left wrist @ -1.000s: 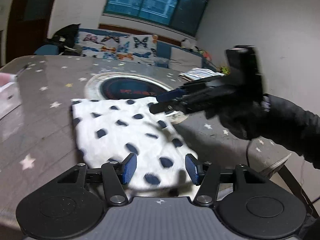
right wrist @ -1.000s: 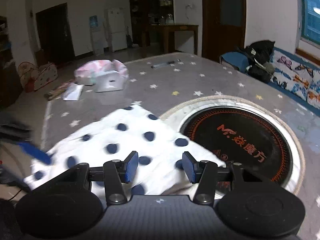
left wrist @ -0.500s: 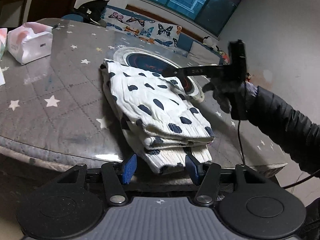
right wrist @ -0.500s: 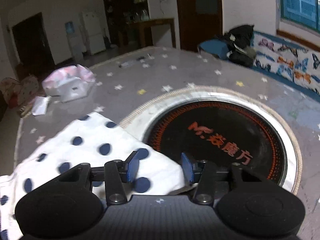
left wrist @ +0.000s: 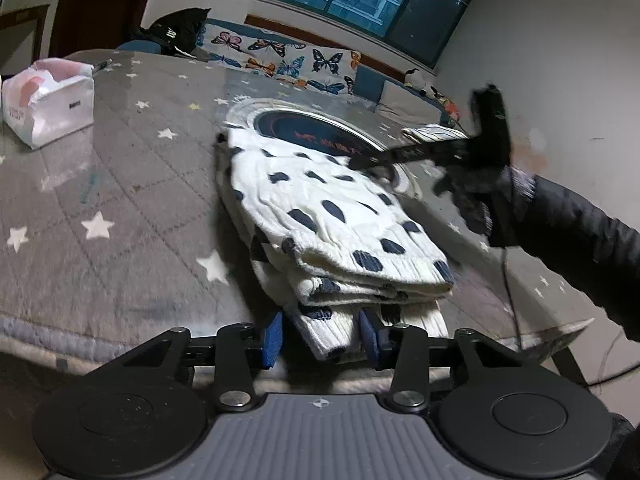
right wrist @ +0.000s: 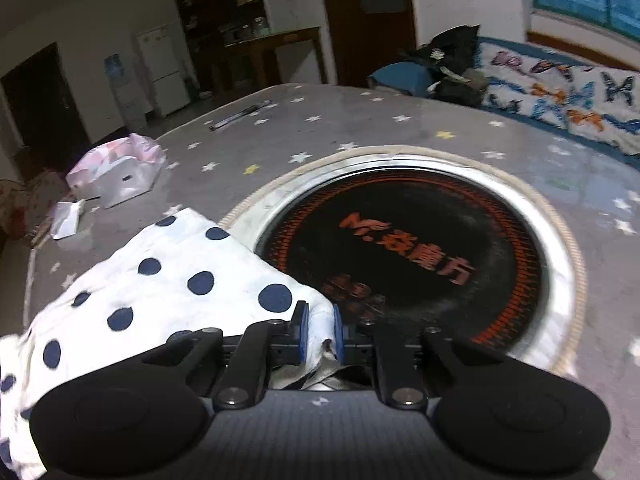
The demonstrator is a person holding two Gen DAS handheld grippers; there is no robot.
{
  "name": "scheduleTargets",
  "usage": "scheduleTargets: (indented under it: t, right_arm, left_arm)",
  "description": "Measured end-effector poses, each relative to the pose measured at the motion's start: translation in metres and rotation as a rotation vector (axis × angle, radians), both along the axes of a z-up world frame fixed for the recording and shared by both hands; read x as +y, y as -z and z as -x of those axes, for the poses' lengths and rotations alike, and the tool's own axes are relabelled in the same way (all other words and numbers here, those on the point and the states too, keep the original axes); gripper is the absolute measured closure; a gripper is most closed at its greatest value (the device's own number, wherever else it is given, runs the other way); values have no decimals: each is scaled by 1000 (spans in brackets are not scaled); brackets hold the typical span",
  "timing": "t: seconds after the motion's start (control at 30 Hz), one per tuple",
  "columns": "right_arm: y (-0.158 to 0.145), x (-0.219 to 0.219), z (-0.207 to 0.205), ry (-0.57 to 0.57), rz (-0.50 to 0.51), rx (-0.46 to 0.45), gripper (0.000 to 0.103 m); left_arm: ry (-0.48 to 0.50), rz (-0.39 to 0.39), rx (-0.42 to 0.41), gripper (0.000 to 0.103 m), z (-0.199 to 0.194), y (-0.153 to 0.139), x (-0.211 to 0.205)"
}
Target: Fold clothes
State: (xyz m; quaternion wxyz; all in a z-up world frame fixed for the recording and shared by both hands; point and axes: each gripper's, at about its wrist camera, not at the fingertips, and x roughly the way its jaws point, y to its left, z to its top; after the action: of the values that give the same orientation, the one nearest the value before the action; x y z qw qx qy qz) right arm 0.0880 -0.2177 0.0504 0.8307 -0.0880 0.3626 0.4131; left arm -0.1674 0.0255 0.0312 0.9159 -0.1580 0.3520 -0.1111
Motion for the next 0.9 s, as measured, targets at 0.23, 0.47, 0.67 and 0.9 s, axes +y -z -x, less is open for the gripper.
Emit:
scheduleTargets:
  t: [0.23, 0.47, 0.67, 0.9]
  right_arm:
    - [-5, -53, 24, 175, 44, -69, 93]
    - [-5, -111, 54, 378, 128, -142, 93]
    - [0, -163, 83, 574, 167, -161, 93]
    - [3, -204, 105, 727, 148, -153, 91]
  left_arm:
    - [25, -24, -21, 60, -47, 0, 3]
    - [163, -37, -27, 62, -121, 0, -31]
    - [286, -47, -34, 62, -179, 2, -79]
    - [372, -77, -44, 58, -226, 4, -127]
